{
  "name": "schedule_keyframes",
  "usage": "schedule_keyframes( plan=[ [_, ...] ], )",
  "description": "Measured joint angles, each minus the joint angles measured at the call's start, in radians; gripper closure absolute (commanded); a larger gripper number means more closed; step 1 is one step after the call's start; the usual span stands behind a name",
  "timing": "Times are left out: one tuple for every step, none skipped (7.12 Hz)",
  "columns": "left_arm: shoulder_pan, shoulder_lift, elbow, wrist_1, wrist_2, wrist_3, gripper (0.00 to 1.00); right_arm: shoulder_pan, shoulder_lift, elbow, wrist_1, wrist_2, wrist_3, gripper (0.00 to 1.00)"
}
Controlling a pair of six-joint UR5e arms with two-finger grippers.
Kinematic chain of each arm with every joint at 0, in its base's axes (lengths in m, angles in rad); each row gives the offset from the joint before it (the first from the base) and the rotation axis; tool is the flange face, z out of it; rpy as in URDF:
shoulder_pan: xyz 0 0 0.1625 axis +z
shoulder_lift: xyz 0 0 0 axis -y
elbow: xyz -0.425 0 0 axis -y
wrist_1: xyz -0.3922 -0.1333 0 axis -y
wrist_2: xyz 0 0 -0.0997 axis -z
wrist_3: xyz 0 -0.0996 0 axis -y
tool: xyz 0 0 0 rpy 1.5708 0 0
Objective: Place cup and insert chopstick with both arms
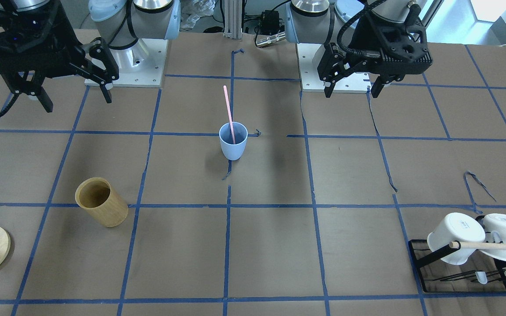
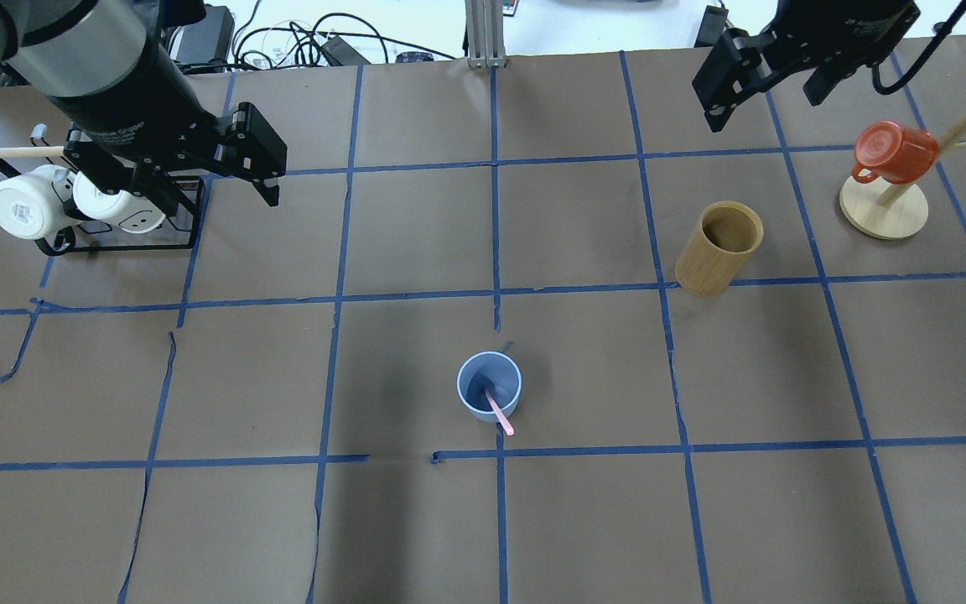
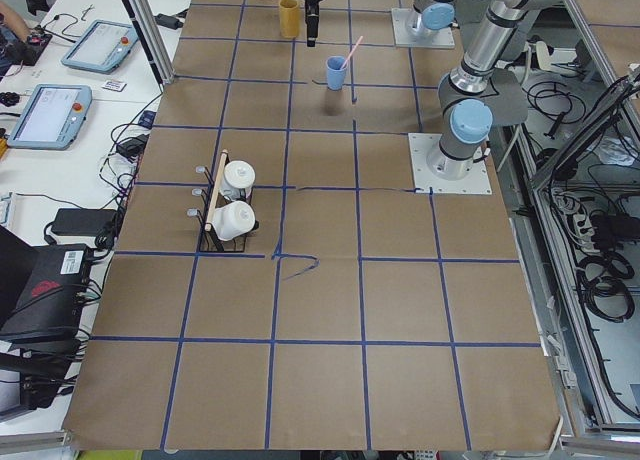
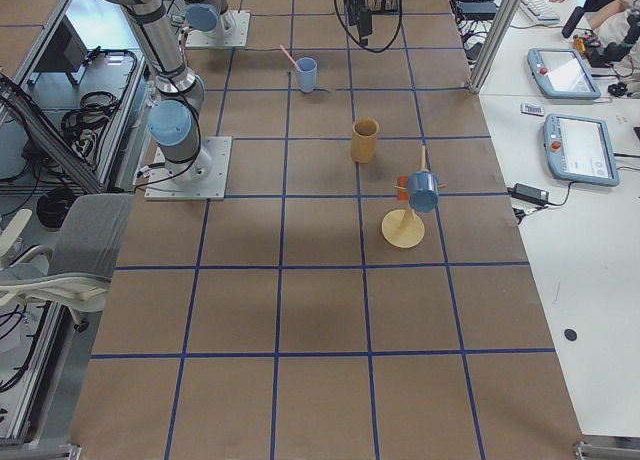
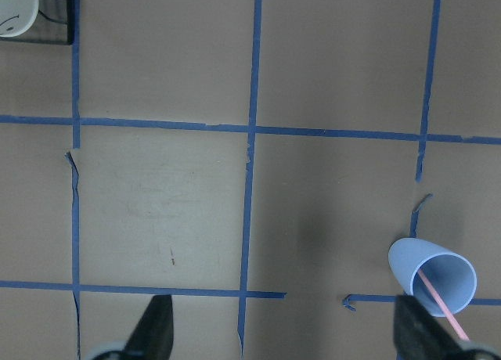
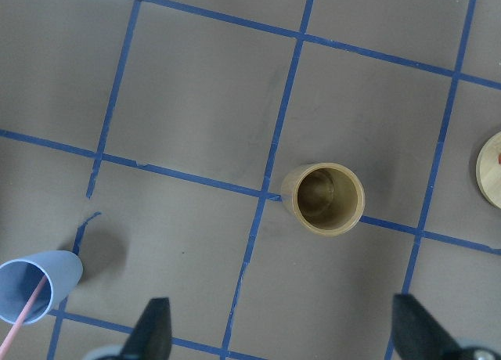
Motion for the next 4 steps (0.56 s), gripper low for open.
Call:
schedule_keyframes(
  plan=[
    [0.0, 0.0, 0.0, 0.0, 0.0, 0.0, 0.0, 0.0, 0.0, 0.0, 0.001, 0.007, 0.001, 0.0],
    [0.0, 0.0, 0.0, 0.0, 0.0, 0.0, 0.0, 0.0, 0.0, 0.002, 0.002, 0.008, 0.003, 0.0],
    [0.0, 0.0, 0.001, 0.0, 0.0, 0.0, 0.0, 0.0, -0.001, 0.004, 0.002, 0.009, 0.005, 0.0],
    [0.0, 0.0, 0.001, 0.0, 0.0, 0.0, 0.0, 0.0, -0.001, 0.005, 0.002, 0.009, 0.006, 0.0]
  ],
)
